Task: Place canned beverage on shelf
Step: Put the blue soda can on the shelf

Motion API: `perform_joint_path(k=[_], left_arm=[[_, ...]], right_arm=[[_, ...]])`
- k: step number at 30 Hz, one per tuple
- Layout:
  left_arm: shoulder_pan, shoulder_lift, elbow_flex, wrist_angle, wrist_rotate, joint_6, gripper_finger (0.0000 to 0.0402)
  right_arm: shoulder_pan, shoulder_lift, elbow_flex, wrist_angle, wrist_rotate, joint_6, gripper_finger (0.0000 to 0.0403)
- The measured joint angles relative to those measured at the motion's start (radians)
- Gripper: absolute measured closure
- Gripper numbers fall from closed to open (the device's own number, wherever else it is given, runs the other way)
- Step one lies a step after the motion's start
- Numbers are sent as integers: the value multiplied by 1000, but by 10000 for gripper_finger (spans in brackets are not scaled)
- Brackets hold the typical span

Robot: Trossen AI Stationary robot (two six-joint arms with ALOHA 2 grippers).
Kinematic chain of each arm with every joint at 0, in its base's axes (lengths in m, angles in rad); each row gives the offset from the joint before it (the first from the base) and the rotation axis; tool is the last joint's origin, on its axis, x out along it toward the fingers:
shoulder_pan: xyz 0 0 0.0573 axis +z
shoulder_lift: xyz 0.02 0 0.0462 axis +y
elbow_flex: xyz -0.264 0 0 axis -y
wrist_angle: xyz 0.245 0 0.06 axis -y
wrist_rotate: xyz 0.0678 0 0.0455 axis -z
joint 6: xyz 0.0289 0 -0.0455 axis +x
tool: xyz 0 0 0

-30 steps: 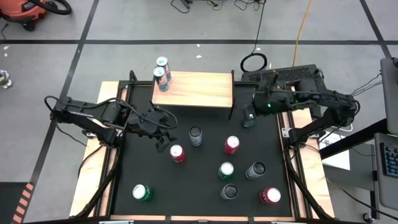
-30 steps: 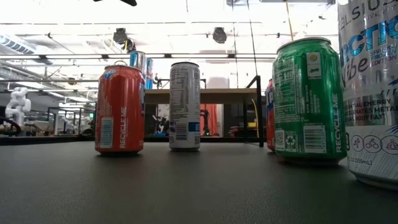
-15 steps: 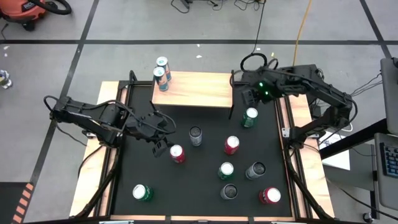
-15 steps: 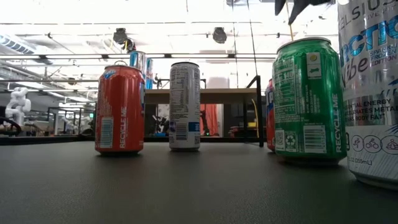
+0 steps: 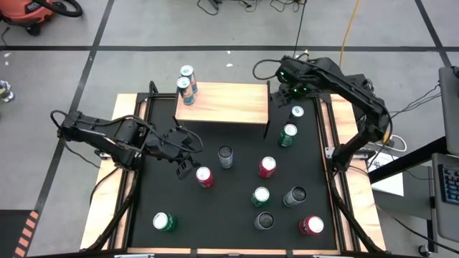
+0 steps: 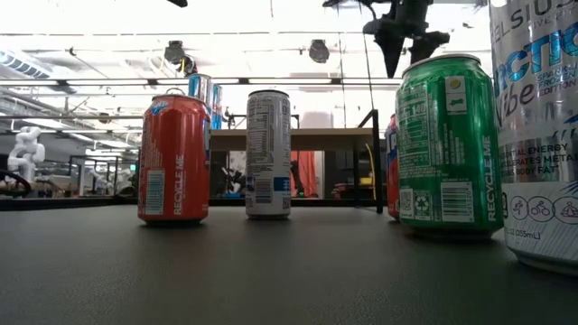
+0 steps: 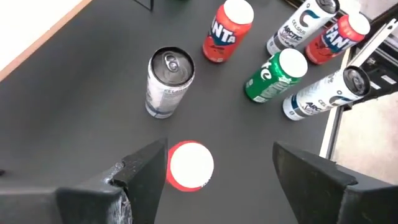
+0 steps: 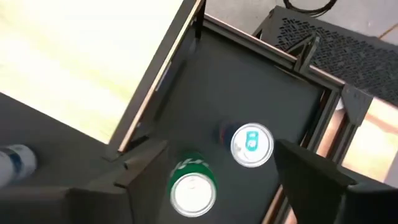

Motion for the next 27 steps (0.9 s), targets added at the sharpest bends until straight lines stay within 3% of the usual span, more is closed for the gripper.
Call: perform_joint_path(k=[11, 19, 27], left_arm=[[25, 0, 0, -33, -100, 1, 114], [98, 0, 0, -33, -104, 55, 114], [155, 0, 0, -35, -96, 80, 114]], right_arm=[[-84, -17, -70, 18, -10, -179, 99], [-181, -16, -245, 104, -174, -237, 99], [-254, -16, -376, 154, -233, -298, 86]])
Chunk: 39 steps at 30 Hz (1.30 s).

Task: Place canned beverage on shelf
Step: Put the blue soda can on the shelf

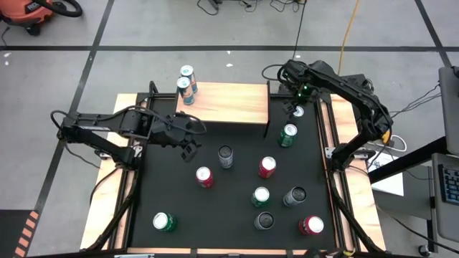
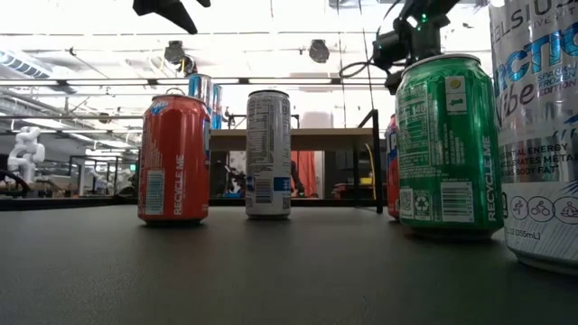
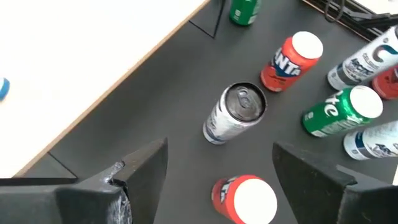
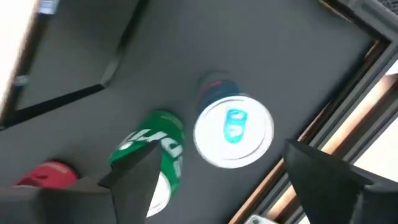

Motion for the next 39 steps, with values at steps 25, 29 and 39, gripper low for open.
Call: perform_joint_path(k=[25, 29, 39], left_arm=[[23, 0, 0, -14, -8, 138, 114], [23, 0, 0, -14, -6, 133, 114], [23, 0, 0, -14, -7, 132, 114]], right_arm=[[-39, 66, -41, 106, -24, 92, 46], [-39, 108, -41, 99, -20, 84, 46], [-39, 133, -41, 38, -24, 95, 46]])
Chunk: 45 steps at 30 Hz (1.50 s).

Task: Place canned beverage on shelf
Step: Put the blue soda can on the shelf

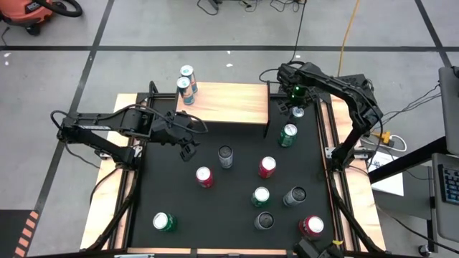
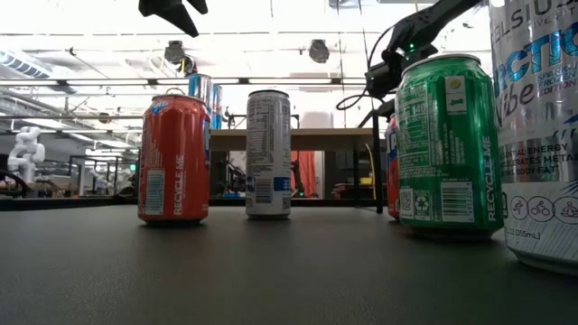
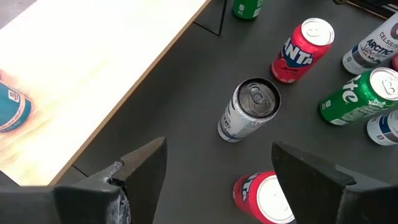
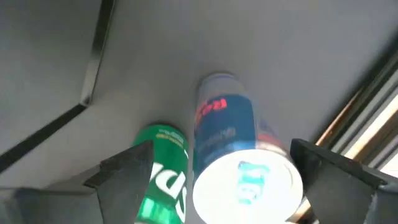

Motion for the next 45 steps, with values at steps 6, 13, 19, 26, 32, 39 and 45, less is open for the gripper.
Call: perform_joint_path(k=[6, 13, 19, 26, 32, 39, 45], left_arm=[[0, 0, 0, 0, -5, 0, 114], [8, 0, 0, 0, -16, 24, 114], [7, 0, 0, 0, -17, 25, 114], [7, 0, 0, 0, -23, 25, 114], [7, 0, 0, 0, -23, 25, 114], [7, 0, 0, 0, -23, 26, 114], [7, 0, 0, 0, -23, 26, 114]], right_arm=[[0, -11, 0, -15, 3, 13, 60], [0, -11, 0, -33, 3, 25, 89], [0, -11, 0, -43, 4, 38, 114], [0, -11, 0, -43, 6, 82, 141], [3, -11, 0, -43, 28, 90, 147], [3, -11, 0, -51, 27, 94, 145], [3, -11, 0, -48, 25, 92, 145]])
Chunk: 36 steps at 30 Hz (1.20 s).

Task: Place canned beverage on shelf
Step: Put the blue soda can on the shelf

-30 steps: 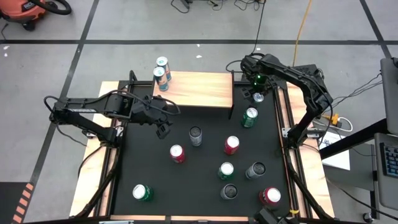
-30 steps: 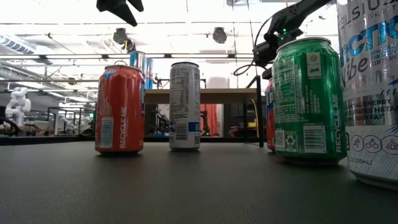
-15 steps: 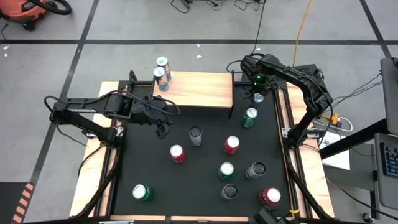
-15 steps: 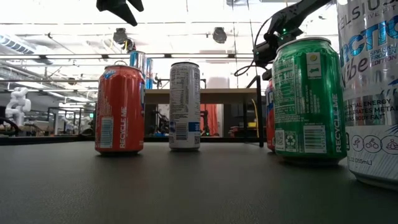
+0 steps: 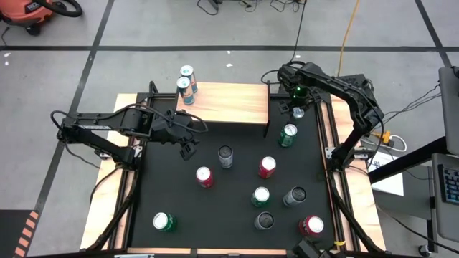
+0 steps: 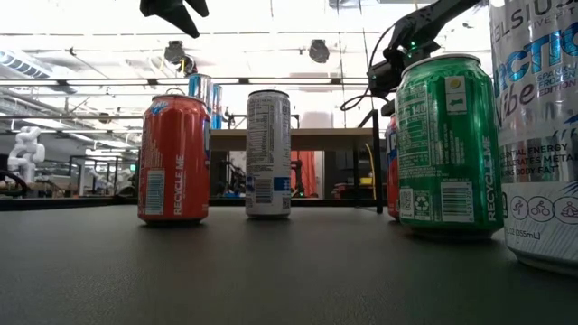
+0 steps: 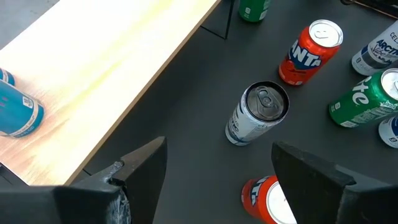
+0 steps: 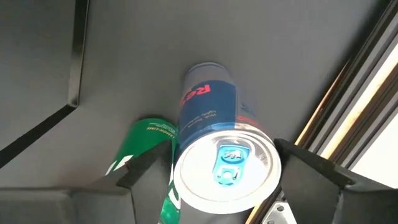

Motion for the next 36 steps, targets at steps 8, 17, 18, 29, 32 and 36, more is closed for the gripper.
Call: perform_joint_path(k=[8, 17, 18, 29, 32, 36], left_arm=[[0, 0, 0, 0, 0, 0, 114], [0, 0, 0, 0, 0, 0, 114], [0, 0, 0, 0, 0, 0, 114], [0, 0, 0, 0, 0, 0, 114], [0, 0, 0, 0, 0, 0, 114], [0, 0, 0, 0, 0, 0, 114]], right_arm=[[0, 3, 0, 23, 1, 5, 145], [0, 3, 0, 49, 4, 32, 151], [0, 3, 0, 49, 4, 37, 151], [6, 3, 0, 53, 26, 5, 151], [6, 3, 0, 44, 25, 10, 151], [6, 3, -8, 33, 22, 22, 151]])
